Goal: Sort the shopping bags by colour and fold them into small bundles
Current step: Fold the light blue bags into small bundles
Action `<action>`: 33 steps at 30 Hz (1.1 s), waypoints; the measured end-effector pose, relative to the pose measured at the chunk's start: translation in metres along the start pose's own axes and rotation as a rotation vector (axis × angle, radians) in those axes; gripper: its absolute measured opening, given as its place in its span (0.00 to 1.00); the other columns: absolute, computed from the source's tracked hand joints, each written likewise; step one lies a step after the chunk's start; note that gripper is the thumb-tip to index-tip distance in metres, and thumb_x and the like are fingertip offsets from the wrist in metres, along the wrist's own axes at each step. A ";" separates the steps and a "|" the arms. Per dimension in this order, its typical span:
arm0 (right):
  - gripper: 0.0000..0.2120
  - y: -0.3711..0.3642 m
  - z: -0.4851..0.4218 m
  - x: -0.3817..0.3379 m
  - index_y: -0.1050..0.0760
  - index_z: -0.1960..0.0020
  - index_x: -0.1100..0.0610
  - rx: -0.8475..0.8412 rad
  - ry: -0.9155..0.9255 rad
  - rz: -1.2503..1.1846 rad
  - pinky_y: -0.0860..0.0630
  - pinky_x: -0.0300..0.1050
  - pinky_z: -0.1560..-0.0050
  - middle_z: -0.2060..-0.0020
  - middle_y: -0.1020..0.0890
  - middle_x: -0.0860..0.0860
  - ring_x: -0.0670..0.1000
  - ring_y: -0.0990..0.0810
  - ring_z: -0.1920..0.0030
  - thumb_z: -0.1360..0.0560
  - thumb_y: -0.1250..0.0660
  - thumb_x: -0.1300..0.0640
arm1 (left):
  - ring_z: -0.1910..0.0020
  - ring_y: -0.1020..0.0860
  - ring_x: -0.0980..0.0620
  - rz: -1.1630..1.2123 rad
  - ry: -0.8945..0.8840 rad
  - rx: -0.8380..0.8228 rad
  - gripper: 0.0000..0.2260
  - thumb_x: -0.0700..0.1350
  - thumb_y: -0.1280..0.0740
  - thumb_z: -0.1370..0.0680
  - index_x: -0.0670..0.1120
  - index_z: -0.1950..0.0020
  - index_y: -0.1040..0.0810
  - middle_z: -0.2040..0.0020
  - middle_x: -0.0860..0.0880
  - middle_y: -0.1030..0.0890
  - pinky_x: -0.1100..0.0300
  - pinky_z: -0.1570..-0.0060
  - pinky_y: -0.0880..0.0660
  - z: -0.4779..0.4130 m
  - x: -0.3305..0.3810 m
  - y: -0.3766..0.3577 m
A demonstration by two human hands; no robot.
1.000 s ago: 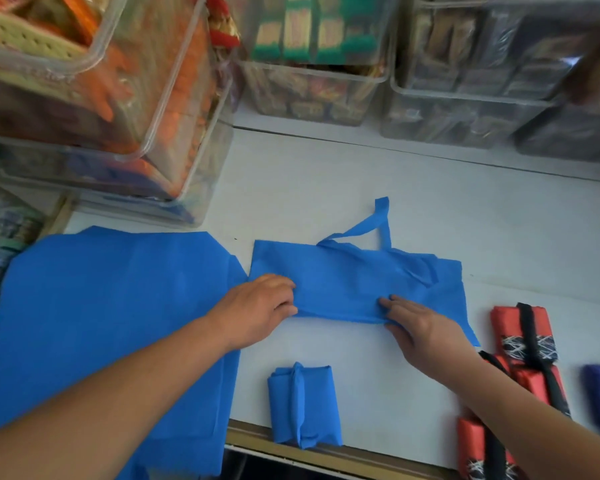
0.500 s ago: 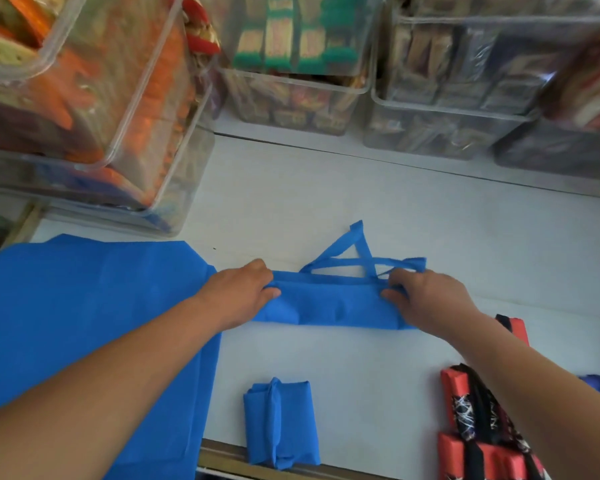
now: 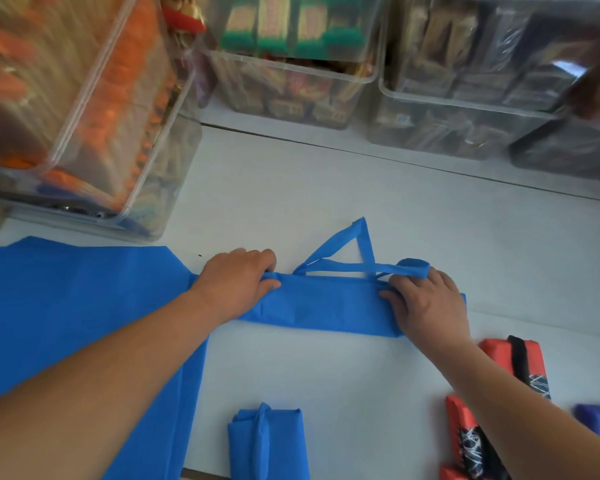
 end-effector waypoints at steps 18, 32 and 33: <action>0.26 -0.040 0.015 0.037 0.39 0.24 0.37 -0.412 -0.264 -0.072 0.54 0.57 0.20 0.17 0.51 0.47 0.53 0.57 0.18 0.18 0.58 0.34 | 0.18 0.62 0.52 -0.165 -0.187 0.019 0.29 0.61 0.60 0.15 0.50 0.16 0.59 0.16 0.54 0.61 0.45 0.21 0.59 0.038 0.018 -0.059; 0.20 0.010 0.030 0.073 0.23 0.32 0.44 -0.514 -0.468 -0.355 0.27 0.52 0.39 0.47 0.28 0.43 0.51 0.29 0.39 0.21 0.38 0.38 | 0.17 0.56 0.49 -0.200 -0.178 -0.005 0.30 0.61 0.59 0.15 0.50 0.16 0.54 0.16 0.52 0.55 0.42 0.22 0.56 0.036 0.015 -0.067; 0.21 0.006 0.033 0.076 0.26 0.29 0.43 -0.550 -0.511 -0.389 0.27 0.53 0.36 0.46 0.30 0.43 0.53 0.29 0.38 0.20 0.38 0.39 | 0.17 0.56 0.48 -0.201 -0.180 -0.005 0.30 0.61 0.59 0.15 0.50 0.16 0.54 0.16 0.52 0.54 0.42 0.22 0.55 0.036 0.015 -0.068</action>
Point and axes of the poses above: each hand's wrist, its own z-axis away from the middle knuckle, its own y-axis out of the back of the hand, x = y × z, the point moved 8 cm from there along -z, towards the middle knuckle
